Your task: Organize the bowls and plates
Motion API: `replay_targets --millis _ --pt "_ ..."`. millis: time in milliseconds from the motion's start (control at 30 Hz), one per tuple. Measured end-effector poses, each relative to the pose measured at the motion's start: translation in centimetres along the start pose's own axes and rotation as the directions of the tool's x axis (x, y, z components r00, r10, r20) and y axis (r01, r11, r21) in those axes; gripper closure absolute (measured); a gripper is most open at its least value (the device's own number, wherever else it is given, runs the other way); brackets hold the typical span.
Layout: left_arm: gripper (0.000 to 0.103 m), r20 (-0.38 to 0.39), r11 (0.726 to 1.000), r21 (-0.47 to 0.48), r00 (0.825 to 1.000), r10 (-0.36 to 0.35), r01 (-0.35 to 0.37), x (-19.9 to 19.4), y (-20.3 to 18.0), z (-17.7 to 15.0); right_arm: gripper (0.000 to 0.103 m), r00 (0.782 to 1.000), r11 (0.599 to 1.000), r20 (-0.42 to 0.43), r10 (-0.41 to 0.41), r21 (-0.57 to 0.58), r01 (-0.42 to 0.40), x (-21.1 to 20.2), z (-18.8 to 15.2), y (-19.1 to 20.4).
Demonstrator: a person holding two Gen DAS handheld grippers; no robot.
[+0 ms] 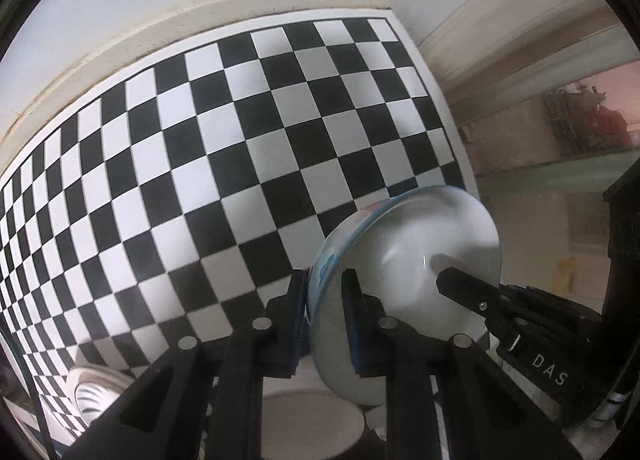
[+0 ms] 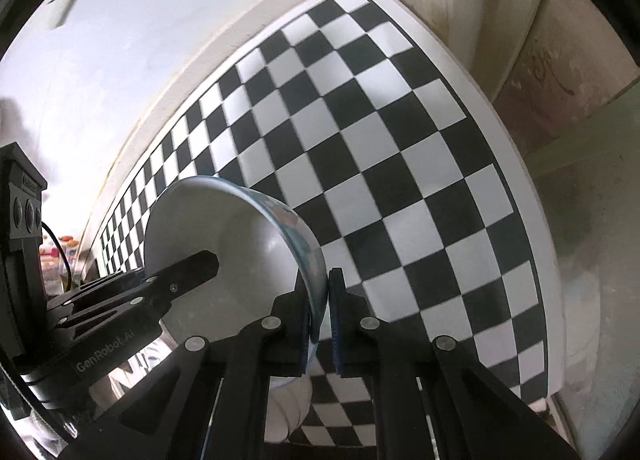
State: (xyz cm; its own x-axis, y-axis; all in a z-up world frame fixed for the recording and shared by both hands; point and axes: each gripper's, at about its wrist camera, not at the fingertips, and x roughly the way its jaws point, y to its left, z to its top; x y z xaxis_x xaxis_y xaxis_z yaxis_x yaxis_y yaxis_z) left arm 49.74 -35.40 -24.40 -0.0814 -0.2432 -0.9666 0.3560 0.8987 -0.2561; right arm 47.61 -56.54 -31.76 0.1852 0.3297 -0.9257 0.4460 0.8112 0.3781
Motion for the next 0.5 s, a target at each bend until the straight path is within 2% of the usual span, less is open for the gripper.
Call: replay_targets --millis 267,500 --pt "0.087 0.053 1.000 0.004 0.999 0.005 -0.005 -3.9 0.8 -3.1 0.093 0.999 0.998 0.023 0.030 -0.057 -0.029 -2.4 -3.3 2.9" --pt "0.087 0.070 0.999 0.026 0.997 0.022 -0.024 -4.8 1.1 -6.4 0.093 0.999 0.994 0.035 0.037 -0.102 -0.033 -3.5 -6.5 5.2"
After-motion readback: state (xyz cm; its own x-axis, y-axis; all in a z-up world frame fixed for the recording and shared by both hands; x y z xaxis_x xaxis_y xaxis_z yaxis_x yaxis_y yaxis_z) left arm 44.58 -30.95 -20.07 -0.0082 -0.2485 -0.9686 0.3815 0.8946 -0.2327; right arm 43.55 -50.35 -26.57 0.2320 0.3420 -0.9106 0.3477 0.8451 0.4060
